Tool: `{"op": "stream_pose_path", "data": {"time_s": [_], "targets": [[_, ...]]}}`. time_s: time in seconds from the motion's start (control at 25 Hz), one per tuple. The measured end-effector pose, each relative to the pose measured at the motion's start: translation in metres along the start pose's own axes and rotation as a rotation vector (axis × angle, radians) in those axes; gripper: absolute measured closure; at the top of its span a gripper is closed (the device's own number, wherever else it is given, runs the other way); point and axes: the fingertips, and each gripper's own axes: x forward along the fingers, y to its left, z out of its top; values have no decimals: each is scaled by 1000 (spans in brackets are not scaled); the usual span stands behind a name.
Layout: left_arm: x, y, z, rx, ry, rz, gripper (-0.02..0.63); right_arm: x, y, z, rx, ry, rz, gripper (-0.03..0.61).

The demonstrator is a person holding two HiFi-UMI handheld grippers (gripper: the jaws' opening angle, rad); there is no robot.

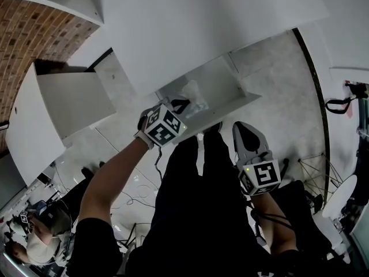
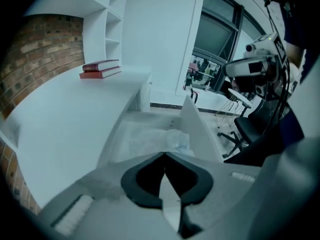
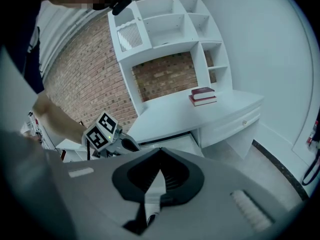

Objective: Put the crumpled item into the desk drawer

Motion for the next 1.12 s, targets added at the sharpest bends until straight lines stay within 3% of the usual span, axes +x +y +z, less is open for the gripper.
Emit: {"op": "stream_pose_path", "data": {"time_s": [0.32,0.52,0.76,0.96,1.12], "targets": [[59,1,-42,57,81,-14,609,2,-11,-24,35,37,-21,575],[89,0,-60,83,164,-53,609,3,-15,-32,43,58,-22,575],[115,-1,-83,36,304,-102,609,3,-27,-39,62,53,-45,575],[128,-5,-92,74,385,-110,606,2,-36,-43,75,62,-62,575],[132,-11,-92,50,401,-131,532,2,-39,-41,84,65,-70,575]]}}
